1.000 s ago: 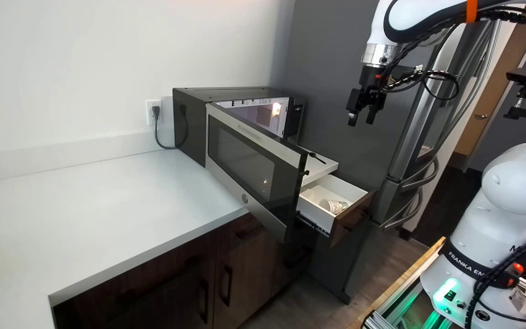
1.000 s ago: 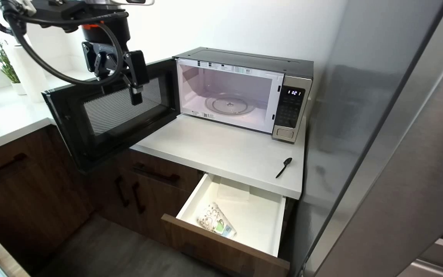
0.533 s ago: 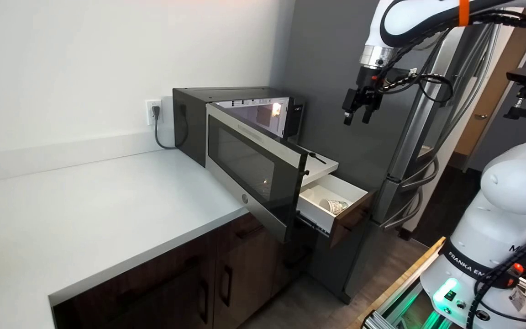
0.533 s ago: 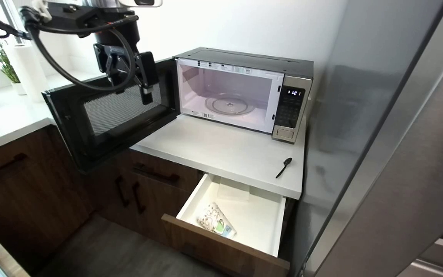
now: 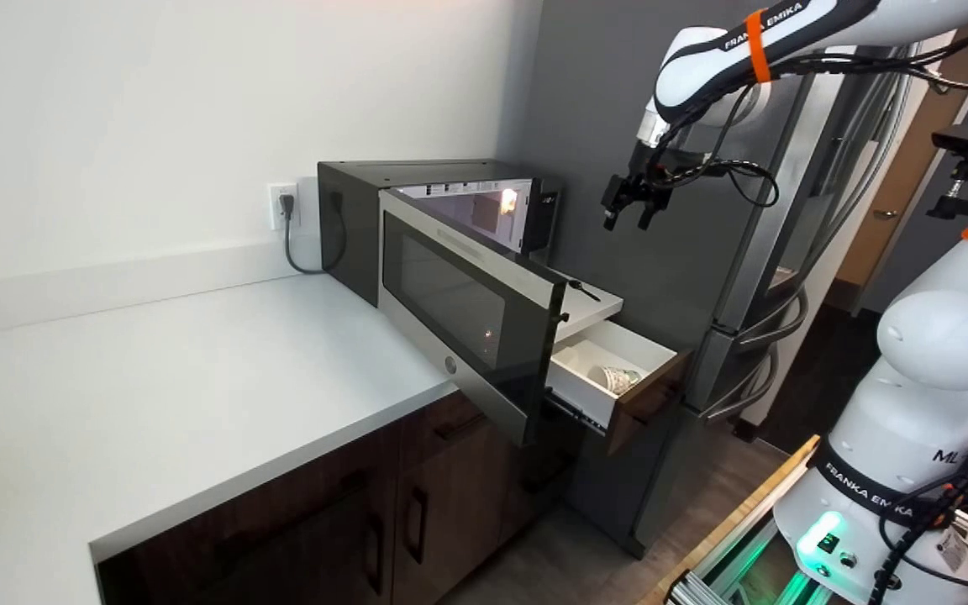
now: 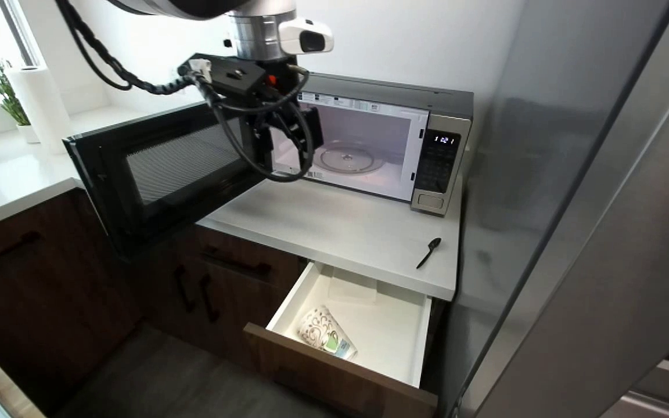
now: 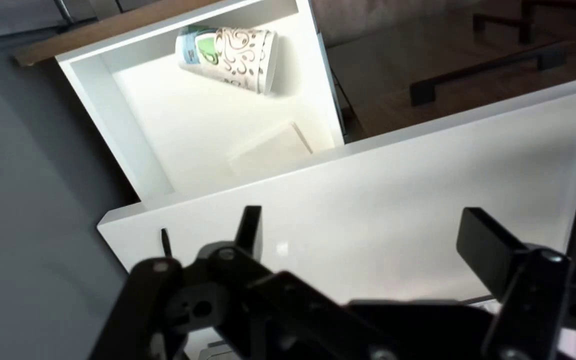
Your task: Pick up the spoon and put it in the drawer
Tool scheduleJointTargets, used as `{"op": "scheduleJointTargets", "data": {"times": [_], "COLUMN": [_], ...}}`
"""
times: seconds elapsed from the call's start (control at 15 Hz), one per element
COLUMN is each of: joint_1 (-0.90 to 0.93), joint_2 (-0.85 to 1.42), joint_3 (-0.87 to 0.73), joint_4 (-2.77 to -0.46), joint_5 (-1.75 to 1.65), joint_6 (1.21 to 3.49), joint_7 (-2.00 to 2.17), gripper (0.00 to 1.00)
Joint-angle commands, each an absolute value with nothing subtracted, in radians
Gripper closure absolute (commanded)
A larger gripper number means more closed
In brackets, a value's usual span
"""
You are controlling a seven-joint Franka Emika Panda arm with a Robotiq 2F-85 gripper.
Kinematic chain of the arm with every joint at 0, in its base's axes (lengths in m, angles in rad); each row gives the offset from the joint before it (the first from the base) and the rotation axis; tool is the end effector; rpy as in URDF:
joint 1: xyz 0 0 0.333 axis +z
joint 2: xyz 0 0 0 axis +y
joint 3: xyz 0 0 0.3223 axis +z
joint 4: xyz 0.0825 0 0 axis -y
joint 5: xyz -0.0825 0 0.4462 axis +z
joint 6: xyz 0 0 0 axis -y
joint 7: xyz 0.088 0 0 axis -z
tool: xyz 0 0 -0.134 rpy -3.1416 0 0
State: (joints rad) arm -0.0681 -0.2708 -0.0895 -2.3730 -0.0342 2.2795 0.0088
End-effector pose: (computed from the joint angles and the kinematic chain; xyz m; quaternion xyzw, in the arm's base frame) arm 0.5233 -0.0844 0.3937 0.9935 -0.0723 0.0877 0.0084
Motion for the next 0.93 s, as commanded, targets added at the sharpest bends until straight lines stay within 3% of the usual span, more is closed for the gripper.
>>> {"op": "scheduleJointTargets", "data": {"times": [0.0, 0.73, 0.87], "joint_1": [-0.093, -0.224, -0.215], "joint_2": [-0.082, 0.312, 0.270], "joint_3": [-0.126, -0.147, -0.147], "joint_4": [-2.233, -1.943, -1.980], "joint_5": [-0.017, 0.093, 0.061], "joint_6": [2.367, 2.600, 2.577], "joint_7": [-0.041, -0.267, -0.220], "gripper": [0.00, 0.00, 0.00]}}
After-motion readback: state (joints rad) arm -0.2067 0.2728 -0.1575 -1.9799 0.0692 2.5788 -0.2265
